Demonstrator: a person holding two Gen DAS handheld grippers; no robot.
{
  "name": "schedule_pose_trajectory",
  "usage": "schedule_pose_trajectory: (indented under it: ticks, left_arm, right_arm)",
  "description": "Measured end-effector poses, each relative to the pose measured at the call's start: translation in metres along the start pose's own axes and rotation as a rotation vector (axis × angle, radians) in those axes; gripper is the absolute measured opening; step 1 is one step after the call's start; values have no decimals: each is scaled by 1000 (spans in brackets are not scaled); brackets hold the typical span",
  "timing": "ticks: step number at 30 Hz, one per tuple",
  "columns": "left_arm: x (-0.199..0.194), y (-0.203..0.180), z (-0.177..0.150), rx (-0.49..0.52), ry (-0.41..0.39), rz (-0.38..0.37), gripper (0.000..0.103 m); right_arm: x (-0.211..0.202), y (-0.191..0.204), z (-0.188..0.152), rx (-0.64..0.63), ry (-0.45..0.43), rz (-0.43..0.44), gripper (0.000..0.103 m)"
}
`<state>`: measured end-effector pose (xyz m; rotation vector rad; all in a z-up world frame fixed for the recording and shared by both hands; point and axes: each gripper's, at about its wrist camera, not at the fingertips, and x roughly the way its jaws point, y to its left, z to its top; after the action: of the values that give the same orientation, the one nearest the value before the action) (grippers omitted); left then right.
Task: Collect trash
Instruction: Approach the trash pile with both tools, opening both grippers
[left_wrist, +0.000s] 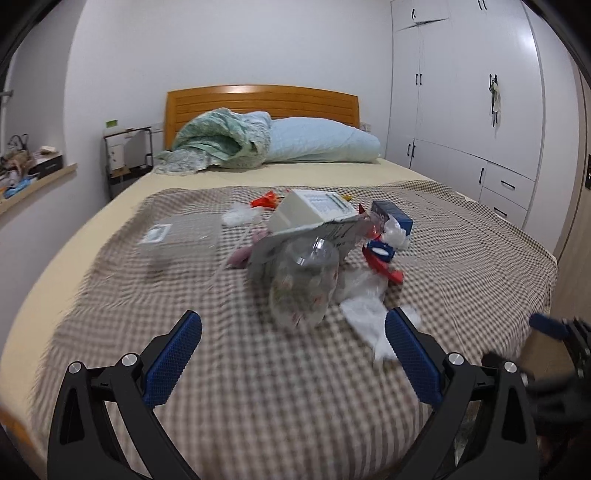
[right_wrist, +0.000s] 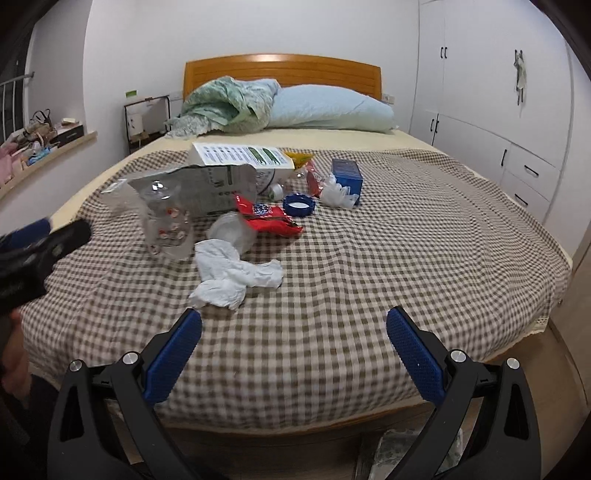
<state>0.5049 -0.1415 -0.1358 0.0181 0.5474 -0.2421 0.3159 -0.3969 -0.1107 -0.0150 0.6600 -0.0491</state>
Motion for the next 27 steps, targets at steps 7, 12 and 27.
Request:
schedule_pose_trajectory:
  ticks: [7, 12, 27]
  left_arm:
    - [86, -5, 40, -46, 74, -9, 96]
    - [103, 19, 42, -145, 126, -89, 69]
    - [49, 39, -36, -20, 249, -115, 89]
  right_arm:
    - [37, 0, 0, 41, 62, 35, 97]
    - [49, 6, -1, 24, 66, 51, 97]
    - [125, 40, 14, 0, 141, 191, 65]
